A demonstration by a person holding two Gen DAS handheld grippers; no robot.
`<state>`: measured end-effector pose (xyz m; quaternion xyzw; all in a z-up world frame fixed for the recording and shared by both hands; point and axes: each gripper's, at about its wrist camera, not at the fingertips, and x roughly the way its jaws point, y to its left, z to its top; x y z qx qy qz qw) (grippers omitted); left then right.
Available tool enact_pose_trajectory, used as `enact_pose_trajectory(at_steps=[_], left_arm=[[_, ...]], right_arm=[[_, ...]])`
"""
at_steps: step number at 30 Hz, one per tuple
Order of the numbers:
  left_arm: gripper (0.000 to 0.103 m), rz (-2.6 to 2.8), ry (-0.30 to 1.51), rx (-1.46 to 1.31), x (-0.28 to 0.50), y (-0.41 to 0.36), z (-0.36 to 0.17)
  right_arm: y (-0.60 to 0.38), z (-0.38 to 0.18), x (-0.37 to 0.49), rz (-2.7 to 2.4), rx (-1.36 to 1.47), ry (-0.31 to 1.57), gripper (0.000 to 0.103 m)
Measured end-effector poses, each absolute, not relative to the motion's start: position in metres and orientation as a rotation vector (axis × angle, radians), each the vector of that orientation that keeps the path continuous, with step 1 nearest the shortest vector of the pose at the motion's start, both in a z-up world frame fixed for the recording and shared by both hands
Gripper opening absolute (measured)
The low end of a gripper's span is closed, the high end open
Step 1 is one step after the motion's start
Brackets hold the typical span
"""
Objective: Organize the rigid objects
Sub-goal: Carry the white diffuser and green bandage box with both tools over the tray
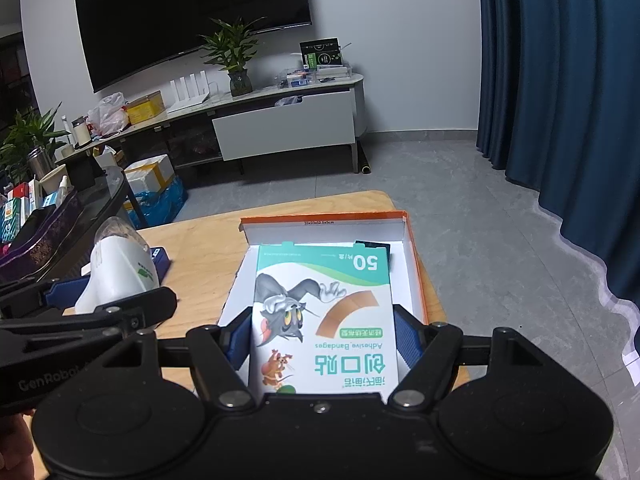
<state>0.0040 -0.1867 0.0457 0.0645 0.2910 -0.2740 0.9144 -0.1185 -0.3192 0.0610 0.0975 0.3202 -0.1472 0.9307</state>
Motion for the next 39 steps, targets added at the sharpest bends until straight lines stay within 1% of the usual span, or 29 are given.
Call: enact_pose_trajectory(at_steps=[39], left_arm=[[0.067,-0.575,0.636,0.132,0.01,-0.187,0.035]], right_arm=[[-0.329,0.055,-0.115,-0.31,0.231,0.669,0.084]])
